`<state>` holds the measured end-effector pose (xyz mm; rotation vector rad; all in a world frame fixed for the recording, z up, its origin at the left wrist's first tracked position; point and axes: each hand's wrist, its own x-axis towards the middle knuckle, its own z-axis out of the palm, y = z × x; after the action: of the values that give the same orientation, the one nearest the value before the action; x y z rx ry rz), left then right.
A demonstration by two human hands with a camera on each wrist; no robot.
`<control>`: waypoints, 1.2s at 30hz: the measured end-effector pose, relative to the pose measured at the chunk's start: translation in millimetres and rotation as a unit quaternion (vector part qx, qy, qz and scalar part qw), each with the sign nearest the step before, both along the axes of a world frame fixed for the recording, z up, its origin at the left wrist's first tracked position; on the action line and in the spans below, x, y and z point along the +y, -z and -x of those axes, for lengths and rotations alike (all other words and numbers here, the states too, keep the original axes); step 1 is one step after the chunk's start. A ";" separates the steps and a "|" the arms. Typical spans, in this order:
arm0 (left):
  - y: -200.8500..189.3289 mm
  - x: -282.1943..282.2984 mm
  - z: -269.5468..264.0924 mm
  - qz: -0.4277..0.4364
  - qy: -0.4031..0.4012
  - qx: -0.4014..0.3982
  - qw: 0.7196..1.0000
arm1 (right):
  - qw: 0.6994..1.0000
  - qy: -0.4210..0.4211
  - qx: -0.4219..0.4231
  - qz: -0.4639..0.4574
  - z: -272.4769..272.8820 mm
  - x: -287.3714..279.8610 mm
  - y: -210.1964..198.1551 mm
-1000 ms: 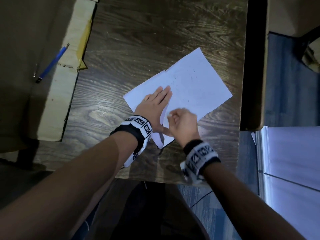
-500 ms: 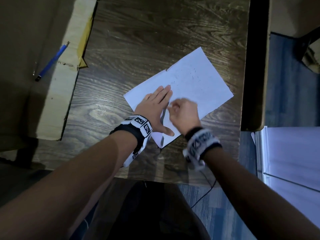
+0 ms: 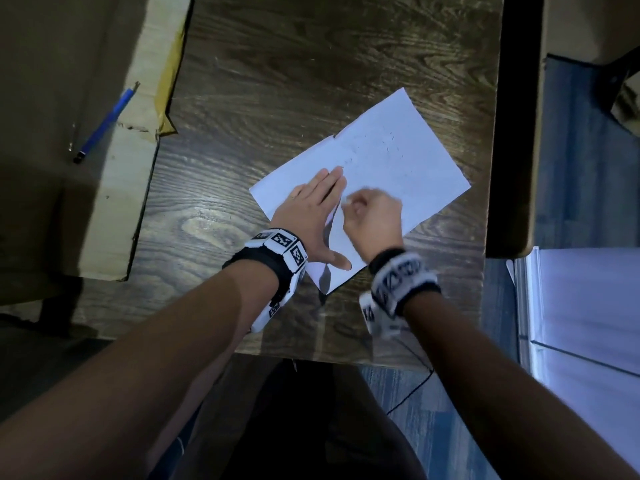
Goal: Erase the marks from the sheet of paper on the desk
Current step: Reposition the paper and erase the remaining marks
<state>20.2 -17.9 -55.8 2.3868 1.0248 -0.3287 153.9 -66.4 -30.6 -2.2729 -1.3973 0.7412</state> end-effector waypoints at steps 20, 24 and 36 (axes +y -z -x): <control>1.0 1.1 -0.2 -0.001 0.007 0.009 1.000 | 1.000 0.010 -0.005 -0.003 -9.8 13.6 3.9; 0.5 0.8 -0.2 0.000 0.005 0.011 1.000 | 0.999 -0.030 0.018 0.031 0.2 -26.2 -3.0; -0.4 -0.1 -0.2 -0.008 0.002 0.011 1.000 | 0.998 -0.053 0.017 0.029 -5.0 -33.8 -1.7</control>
<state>20.4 -18.0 -55.4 2.4050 1.0353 -0.3500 158.9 -100.3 -28.9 -2.2321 -1.5098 0.8593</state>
